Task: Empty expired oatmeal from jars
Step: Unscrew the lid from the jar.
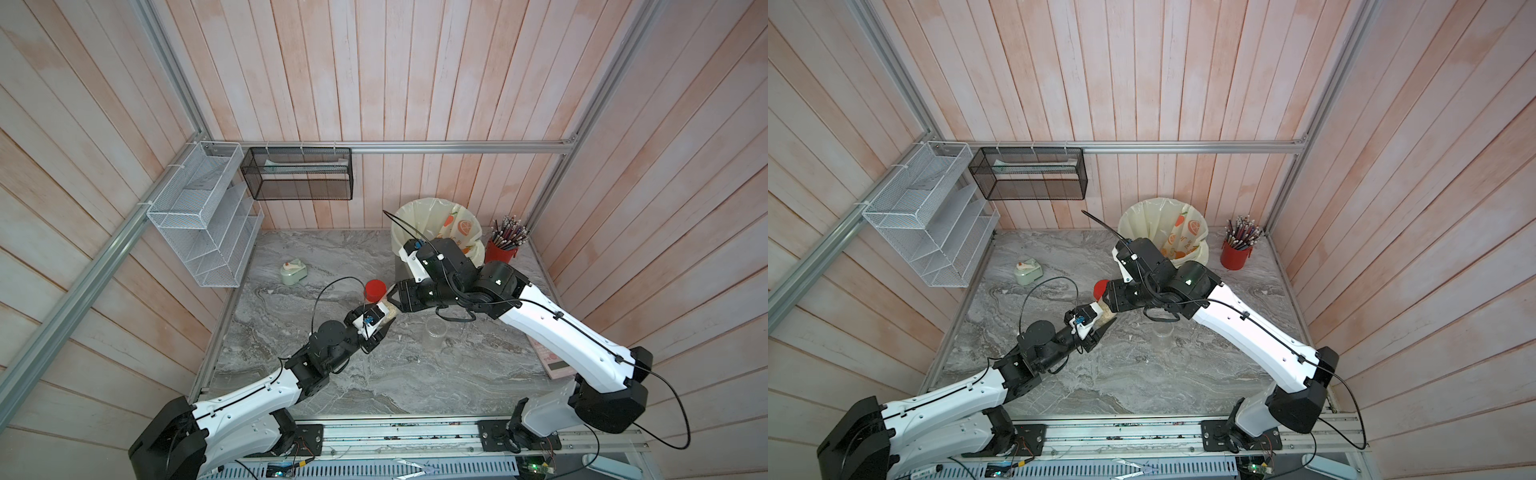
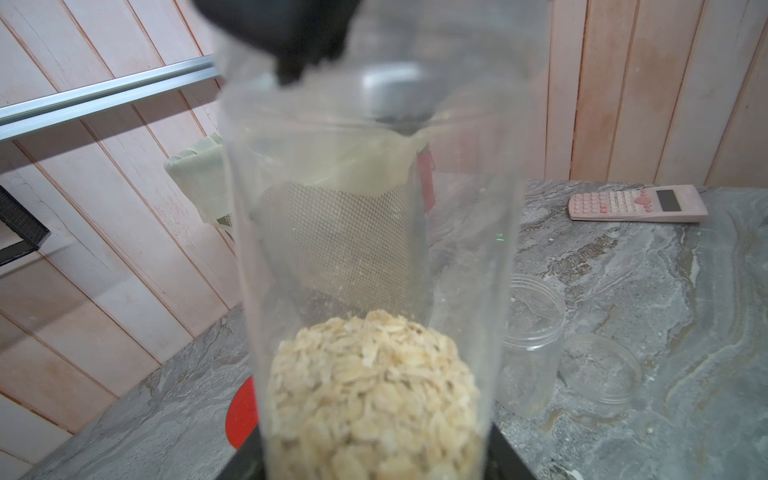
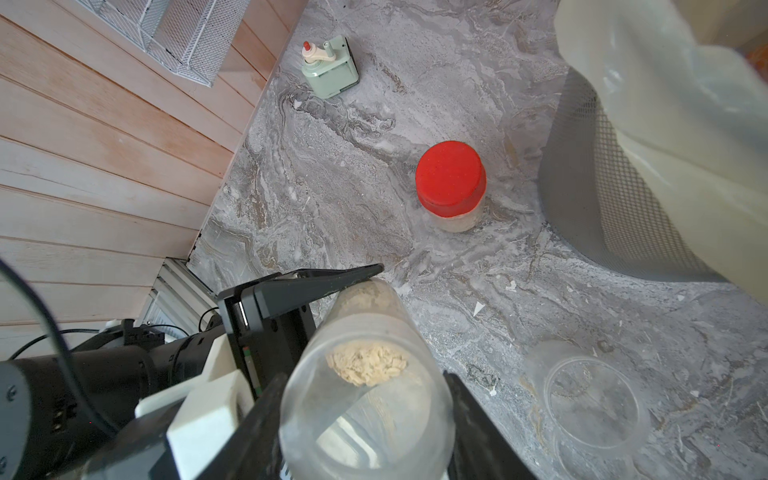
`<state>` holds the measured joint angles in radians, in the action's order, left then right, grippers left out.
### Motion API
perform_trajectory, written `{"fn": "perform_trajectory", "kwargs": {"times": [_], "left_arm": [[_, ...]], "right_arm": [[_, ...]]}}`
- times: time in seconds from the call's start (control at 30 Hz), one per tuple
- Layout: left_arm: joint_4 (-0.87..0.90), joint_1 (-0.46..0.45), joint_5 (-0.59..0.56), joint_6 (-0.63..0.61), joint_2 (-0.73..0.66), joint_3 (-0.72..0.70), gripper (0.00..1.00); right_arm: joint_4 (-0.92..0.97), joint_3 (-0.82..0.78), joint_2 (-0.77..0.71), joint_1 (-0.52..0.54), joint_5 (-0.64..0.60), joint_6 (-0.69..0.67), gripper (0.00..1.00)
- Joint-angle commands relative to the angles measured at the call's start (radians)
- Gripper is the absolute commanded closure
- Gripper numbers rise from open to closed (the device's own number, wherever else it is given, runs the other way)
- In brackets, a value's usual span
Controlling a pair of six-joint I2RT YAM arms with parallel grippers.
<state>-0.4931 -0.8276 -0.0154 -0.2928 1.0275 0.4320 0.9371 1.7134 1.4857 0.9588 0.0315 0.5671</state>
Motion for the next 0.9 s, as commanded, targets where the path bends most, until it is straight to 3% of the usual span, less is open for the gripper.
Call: {"fn": "perform_trajectory", "kwargs": {"times": [0.0,0.2,0.6,0.87], "left_arm": [[-0.052,0.019,0.117,0.069,-0.036,-0.034,1.0],[-0.158,0.065,0.232,0.174,-0.034,-0.102,1.0],[-0.075,0.069,0.331,0.18,-0.01,-0.048,1.0],[-0.062,0.086,0.356,0.175,-0.01,-0.065,1.0]], "right_arm": [[-0.029,-0.001,-0.025,-0.014,0.045,-0.052,0.68],[-0.128,-0.075,-0.095,-0.09,0.314,-0.107,0.78],[0.031,0.028,-0.039,-0.095,0.404,-0.358,0.83],[0.172,0.136,0.023,-0.098,0.367,-0.611,0.8]]}}
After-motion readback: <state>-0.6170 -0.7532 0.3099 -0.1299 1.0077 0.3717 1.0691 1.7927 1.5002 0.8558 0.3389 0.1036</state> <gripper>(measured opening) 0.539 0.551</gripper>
